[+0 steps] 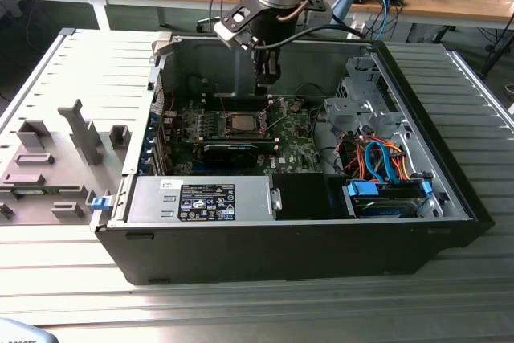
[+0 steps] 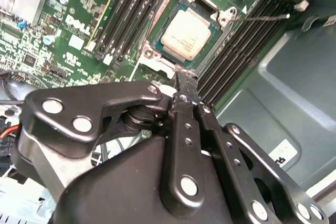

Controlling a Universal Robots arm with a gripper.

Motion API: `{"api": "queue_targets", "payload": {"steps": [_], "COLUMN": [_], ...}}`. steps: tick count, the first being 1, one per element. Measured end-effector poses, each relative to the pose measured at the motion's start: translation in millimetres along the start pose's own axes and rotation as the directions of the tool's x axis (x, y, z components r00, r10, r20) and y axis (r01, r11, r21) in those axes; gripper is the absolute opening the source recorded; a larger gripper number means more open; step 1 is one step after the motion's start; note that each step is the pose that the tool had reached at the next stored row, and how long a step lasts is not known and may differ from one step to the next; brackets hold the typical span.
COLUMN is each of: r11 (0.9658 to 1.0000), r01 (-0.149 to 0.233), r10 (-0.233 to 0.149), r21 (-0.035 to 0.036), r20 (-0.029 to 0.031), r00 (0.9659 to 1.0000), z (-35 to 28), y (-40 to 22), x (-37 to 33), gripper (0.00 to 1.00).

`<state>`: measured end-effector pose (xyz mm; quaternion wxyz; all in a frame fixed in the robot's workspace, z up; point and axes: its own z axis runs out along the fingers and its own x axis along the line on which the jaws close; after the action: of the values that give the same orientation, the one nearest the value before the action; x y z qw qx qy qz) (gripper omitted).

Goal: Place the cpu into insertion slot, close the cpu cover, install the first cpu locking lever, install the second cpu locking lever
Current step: 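Close the cpu cover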

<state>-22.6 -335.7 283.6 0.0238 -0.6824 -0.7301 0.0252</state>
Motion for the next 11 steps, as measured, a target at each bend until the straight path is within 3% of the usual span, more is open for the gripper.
{"api": "queue_targets", "payload": {"steps": [11], "r11": [1.0000], "r01": [0.000], "r10": [0.000], "r21": [0.0001], "r20": [0.0000], "r00": [1.0000], "z": [0.8], "y": [6.0], "x": [-0.8], "gripper": [0.11]}}
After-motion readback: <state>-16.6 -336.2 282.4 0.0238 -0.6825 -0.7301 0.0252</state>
